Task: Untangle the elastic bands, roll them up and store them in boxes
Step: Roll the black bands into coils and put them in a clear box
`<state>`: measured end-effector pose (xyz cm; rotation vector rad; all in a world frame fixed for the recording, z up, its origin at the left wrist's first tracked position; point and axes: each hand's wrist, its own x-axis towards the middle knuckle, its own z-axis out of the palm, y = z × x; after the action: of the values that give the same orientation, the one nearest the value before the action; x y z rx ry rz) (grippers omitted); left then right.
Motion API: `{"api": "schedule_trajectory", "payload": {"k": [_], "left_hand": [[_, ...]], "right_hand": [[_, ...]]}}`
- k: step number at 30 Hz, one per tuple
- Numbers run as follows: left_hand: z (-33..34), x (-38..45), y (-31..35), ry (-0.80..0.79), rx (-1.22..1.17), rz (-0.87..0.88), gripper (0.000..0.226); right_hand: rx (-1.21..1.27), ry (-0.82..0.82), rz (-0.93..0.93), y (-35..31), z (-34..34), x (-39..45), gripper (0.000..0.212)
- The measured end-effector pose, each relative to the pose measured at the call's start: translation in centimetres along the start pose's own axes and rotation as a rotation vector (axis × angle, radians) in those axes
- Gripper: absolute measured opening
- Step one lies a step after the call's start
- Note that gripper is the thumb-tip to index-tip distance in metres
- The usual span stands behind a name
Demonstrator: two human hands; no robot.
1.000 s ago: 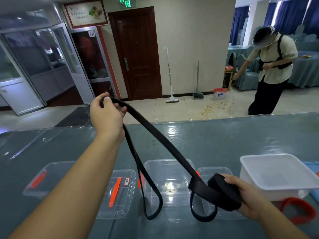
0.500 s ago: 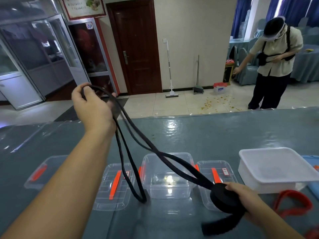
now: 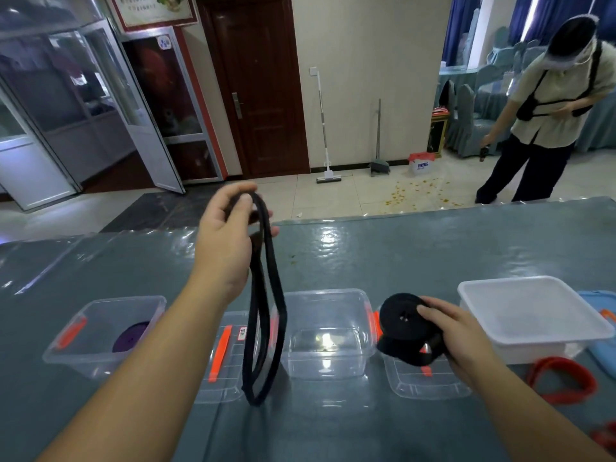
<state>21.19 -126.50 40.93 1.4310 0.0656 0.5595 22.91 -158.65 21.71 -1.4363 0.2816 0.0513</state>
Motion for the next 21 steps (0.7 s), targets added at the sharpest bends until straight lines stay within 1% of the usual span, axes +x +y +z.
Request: {"api": "schedule_trajectory", "payload": {"k": [5,7,11,12,14,16,18,21], "left_hand": [[-0.3,-2.5,-2.9,-0.248,0.114,-0.108,0.028],[-0.6,-3.4,-4.5,-0.369,0.212,-0.163,0.028],[-0.7,-5.1,-7.6,-0.618,0.42,-0.321,0.024],[-0.8,-5.6,-8.5,-0.67,0.477,-0.345,0.025],[-0.9,-6.3,-10.3,-0.755,0.623,-0.336,0.026],[-1.0,-6.9,-11.5,-0.809,0.711,-0.333,0.028],[-0.8,-7.0,-11.9,-0.825,0.674,-0.349,0.031],[-0.3,-5.9,-10.5,-0.735,0.545,-0.332,0.039]], "right_hand": [[-0.007,-0.003,-0.132,-3.6,2.1,-0.2,0.019],[-0.011,-0.012,-0.174,-5.2,2.8,-0.6,0.018],[0.062,-0.071,-0.237,-8.3,4.3,-1.9,0.02],[0.07,-0.086,-0.25,-8.8,4.7,-2.2,0.021],[0.053,-0.112,-0.281,-9.7,5.3,-2.8,0.024],[0.02,-0.141,-0.311,-10.4,5.7,-3.3,0.026],[0.007,-0.179,-0.323,-10.9,6.0,-3.8,0.026],[-0.012,-0.217,-0.343,-11.7,6.4,-4.3,0.027]]}}
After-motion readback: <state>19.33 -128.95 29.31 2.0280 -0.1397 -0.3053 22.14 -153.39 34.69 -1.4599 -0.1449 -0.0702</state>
